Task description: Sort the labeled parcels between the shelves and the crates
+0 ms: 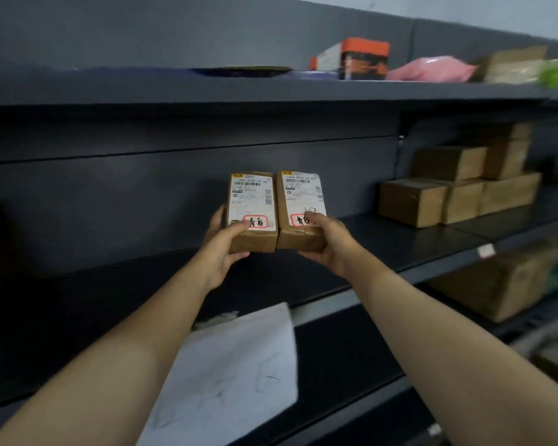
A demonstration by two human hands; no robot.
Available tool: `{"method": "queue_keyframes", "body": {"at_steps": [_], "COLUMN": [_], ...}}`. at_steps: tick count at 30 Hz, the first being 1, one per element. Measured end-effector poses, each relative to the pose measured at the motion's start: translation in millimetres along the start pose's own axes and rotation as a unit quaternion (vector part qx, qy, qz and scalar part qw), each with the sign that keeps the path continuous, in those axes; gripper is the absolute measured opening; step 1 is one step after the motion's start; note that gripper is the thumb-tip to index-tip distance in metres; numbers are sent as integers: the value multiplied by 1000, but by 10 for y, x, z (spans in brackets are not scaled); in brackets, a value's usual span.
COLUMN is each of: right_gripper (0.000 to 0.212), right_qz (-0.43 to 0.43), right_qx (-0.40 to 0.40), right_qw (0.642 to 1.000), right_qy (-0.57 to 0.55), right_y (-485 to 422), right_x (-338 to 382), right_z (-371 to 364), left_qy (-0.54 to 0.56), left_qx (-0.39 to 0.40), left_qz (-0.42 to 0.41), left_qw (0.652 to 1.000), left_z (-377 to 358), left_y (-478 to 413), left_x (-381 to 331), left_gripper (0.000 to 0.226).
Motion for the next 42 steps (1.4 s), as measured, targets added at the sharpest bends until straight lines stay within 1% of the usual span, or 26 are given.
{"method": "queue_keyframes", "body": {"at_steps": [1, 2, 4, 6, 9, 12, 16, 19, 23, 27, 29, 32, 35, 38, 40, 42], "right_gripper": [29, 35, 44, 43, 36, 33, 46, 55, 53, 62, 62, 63, 63, 63, 61, 67], "right_qz": [12, 23, 34, 39, 29, 17, -4, -33, -51, -109, -142, -218, -268, -304, -326, -337], "right_qx": [-20, -43, -103, -165, -245, -323, -439, -521, -610, -675, -703, -729, -748, -748, -731, -713], "right_qw": [1000, 999, 994, 985, 968, 943, 892, 847, 787, 725, 691, 640, 603, 589, 600, 613], "right_qy": [3, 10, 27, 35, 46, 74, 113, 102, 75, 90, 91, 103, 71, 34, 6, -49], "right_y": [103, 228, 519, 919, 1667, 2474, 3623, 4487, 5440, 6244, 6661, 7286, 7858, 8203, 8323, 8395], "right_x": [111, 225, 406, 545, 640, 680, 577, 363, 212, 120, 24, -181, -532, -867, -1131, -1489], "right_z": [370, 756, 1562, 2419, 3663, 4723, 5902, 6659, 7456, 8103, 8326, 8555, 8843, 9181, 9465, 9762], "left_qy": [-6, -15, -33, -37, -27, -17, -51, -75, -98, -126, -143, -181, -223, -259, -281, -295], "left_qx": [19, 37, 63, 100, 169, 234, 330, 401, 484, 554, 580, 613, 636, 640, 632, 619], "left_qz": [3, 10, 26, 50, 89, 117, 155, 176, 210, 238, 259, 275, 284, 305, 315, 322], "left_qw": [1000, 999, 997, 993, 981, 965, 930, 896, 844, 788, 759, 718, 682, 656, 650, 653], "left_z": [-370, -758, -1534, -2399, -3758, -4966, -6367, -7332, -8493, -9489, -9890, -10362, -10663, -10847, -10979, -11120], "left_y": [-38, -67, -78, -41, 140, 446, 896, 1307, 1888, 2444, 2740, 3201, 3650, 3969, 4113, 4252], "left_x": [49, 124, 299, 554, 1029, 1461, 2050, 2506, 3131, 3687, 3932, 4270, 4603, 4975, 5244, 5482], "left_gripper": [60, 57, 46, 42, 53, 53, 55, 50, 55, 61, 69, 76, 73, 67, 61, 56]}}
Point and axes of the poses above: each hand's wrist, its own y-axis away from the middle knuckle, its own z-axis out of the back of the hand, x = y × z, the point moved 10 cm from there along -y, towards the middle knuckle, and after that the axes turned 7 degrees about x, right-handed, at the moved point
